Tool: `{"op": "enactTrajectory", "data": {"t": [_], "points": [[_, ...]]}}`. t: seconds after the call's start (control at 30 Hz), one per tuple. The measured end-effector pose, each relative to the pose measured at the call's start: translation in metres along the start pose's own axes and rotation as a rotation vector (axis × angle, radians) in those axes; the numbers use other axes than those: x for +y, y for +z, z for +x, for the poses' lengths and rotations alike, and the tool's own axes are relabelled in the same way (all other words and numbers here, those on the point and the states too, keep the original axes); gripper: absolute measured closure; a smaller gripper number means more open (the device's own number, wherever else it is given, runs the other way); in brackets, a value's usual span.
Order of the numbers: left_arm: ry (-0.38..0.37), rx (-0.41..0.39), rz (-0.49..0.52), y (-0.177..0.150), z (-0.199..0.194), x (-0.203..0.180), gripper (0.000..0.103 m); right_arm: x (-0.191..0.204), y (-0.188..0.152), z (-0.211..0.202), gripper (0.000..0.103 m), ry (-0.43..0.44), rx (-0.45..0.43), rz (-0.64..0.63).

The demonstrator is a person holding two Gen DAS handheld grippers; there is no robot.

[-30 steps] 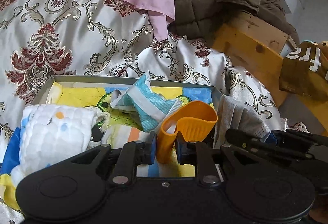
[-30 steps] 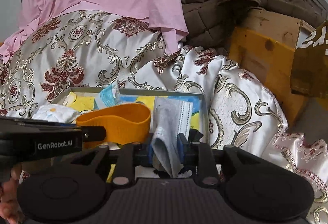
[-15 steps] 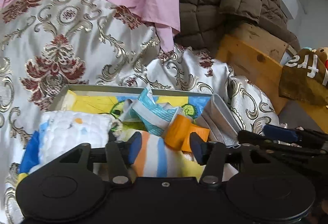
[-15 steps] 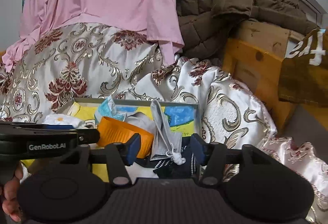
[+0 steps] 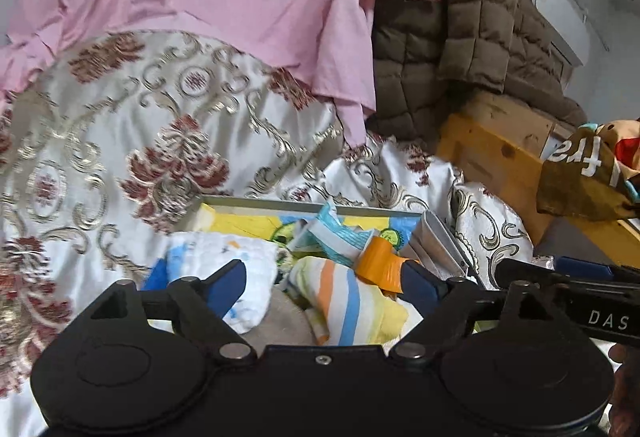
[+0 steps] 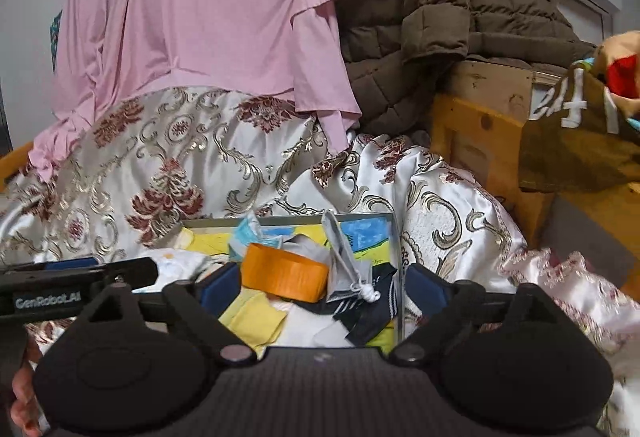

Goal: Organize soft objects
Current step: 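Lower the mitt and mask into the tray and open both tools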

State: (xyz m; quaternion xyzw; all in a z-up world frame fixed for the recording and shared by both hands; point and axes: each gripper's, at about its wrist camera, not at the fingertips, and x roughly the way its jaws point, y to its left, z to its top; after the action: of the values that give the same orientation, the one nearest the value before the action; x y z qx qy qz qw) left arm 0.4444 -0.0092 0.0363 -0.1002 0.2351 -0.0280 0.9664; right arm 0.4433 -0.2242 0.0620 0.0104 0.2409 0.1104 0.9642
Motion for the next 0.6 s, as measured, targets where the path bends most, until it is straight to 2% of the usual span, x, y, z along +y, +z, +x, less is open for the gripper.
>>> {"op": "enactTrajectory", "data": {"t": [0.2,0.6], "points": [[0.047,-0.092,0.006,-0.005,-0.055,0.003,0.004,0.008,-0.007,-0.040,0.002,0.004,-0.030,0.020],[0.063,-0.222,0.018,-0.027,-0.145,0.001,0.001,0.020,-0.026,-0.123,0.000,0.017,-0.132,0.056]]}}
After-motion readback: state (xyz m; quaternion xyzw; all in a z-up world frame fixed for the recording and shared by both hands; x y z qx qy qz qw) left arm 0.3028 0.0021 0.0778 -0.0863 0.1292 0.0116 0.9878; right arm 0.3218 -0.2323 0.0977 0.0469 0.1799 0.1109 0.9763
